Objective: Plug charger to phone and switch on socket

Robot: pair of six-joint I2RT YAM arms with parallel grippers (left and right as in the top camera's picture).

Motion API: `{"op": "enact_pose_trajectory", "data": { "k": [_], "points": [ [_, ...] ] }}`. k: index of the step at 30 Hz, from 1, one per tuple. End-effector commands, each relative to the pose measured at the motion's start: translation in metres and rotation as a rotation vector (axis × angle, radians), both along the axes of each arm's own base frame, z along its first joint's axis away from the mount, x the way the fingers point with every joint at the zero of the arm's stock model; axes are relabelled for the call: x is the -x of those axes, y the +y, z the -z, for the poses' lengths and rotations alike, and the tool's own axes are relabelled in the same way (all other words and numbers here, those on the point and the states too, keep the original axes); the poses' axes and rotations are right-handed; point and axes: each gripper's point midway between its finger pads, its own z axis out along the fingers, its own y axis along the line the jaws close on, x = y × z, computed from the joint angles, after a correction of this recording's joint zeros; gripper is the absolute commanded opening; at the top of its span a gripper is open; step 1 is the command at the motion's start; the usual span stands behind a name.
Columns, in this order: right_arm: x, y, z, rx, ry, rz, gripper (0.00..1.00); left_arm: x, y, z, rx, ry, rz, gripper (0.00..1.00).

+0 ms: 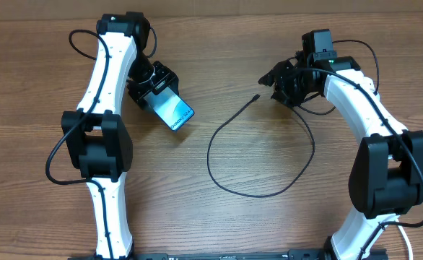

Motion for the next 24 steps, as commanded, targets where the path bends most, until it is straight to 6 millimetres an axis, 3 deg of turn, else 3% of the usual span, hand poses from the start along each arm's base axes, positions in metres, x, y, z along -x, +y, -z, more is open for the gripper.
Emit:
{"op": "enact_pose_trajectory", "data": {
  "k": [1, 9, 14, 24],
  "points": [
    [0.003, 0.0, 0.003, 0.01, 0.009, -0.001, 0.56, -0.004, -0.022, -0.018, 0.139, -0.011, -0.028, 0.7],
    [0.009, 0.008, -0.001, -0.011, -0.024, -0.11, 0.57, -0.004, -0.047, -0.034, 0.293, 0.051, -0.137, 0.73],
    [0.014, 0.014, -0.015, -0.027, -0.078, -0.195, 0.54, -0.006, -0.057, -0.041, 0.365, 0.055, -0.15, 0.71],
    [0.027, 0.011, -0.096, -0.018, -0.265, -0.209, 0.54, -0.009, -0.062, -0.045, 0.393, 0.063, -0.176, 0.7]
  ]
}}
